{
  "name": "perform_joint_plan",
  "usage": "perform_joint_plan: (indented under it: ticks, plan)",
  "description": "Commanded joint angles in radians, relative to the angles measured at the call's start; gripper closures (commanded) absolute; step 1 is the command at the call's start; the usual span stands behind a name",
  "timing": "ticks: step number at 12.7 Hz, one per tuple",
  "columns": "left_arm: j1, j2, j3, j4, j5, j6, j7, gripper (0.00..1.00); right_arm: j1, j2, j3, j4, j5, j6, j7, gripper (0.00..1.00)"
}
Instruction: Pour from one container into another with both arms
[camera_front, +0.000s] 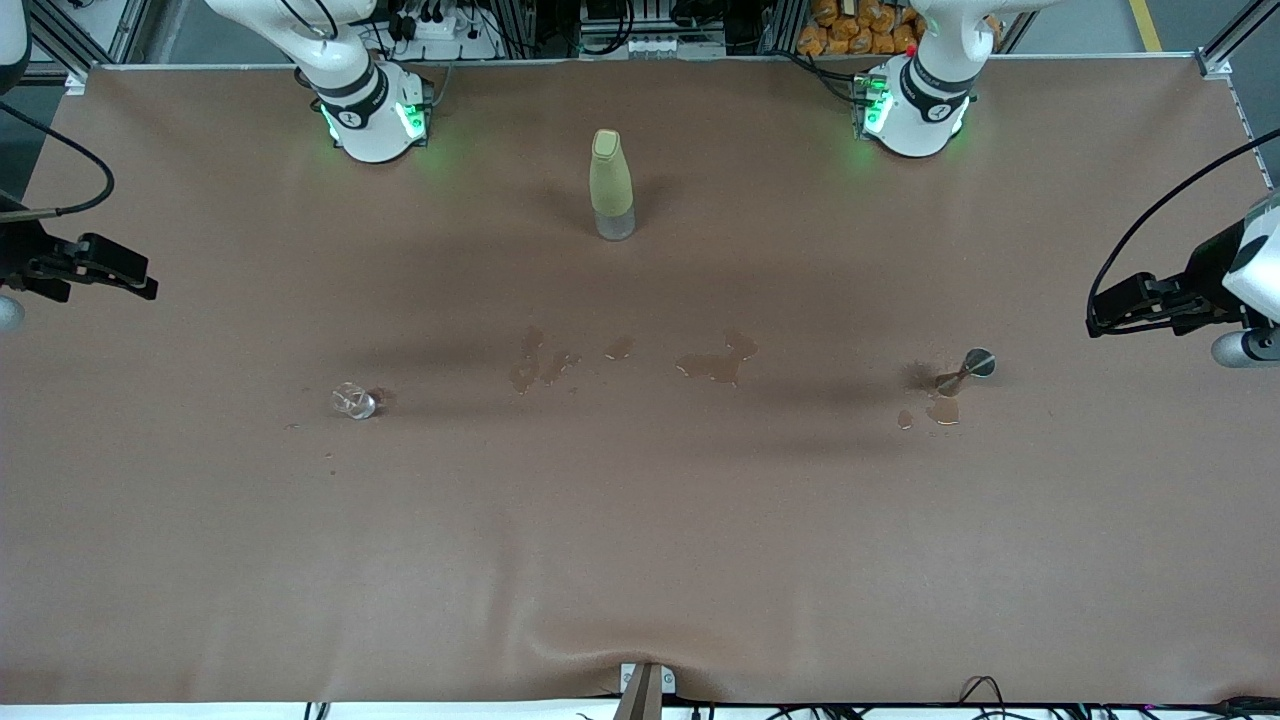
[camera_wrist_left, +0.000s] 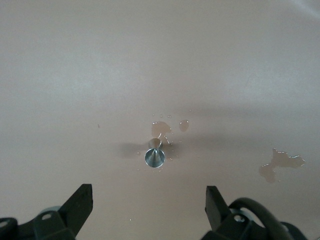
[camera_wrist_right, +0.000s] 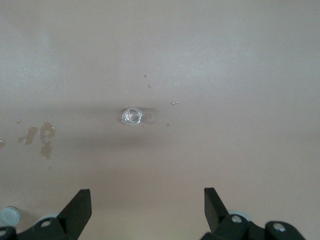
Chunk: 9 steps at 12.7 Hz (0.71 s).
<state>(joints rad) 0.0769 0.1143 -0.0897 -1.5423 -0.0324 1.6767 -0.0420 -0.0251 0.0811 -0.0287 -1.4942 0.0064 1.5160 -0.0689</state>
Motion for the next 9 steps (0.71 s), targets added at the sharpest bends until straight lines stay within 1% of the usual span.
perform_joint_plan:
  ticks: [1, 3, 4, 6, 9]
  plan:
    - [0.0, -0.002, -0.001, 0.011, -0.015, -0.018, -0.006, 0.0, 0.008, 0.003, -0.005, 0.025, -0.008, -0.02, -0.011, 0.0]
    - [0.003, -0.002, -0.001, 0.011, -0.015, -0.018, -0.005, 0.0, 0.008, -0.003, -0.005, 0.023, -0.006, -0.039, -0.022, 0.0]
    - [0.001, -0.002, -0.001, 0.011, -0.015, -0.018, -0.006, 0.0, 0.002, -0.004, -0.005, 0.023, -0.006, -0.049, -0.069, 0.0]
    - [0.0, -0.002, -0.001, 0.011, -0.015, -0.018, -0.006, 0.0, -0.013, -0.009, -0.01, 0.015, -0.006, -0.063, -0.269, 0.0]
    - [0.0, -0.002, -0.001, 0.011, -0.015, -0.018, -0.005, 0.0, -0.053, -0.029, -0.011, -0.004, -0.005, -0.076, -0.642, 0.0]
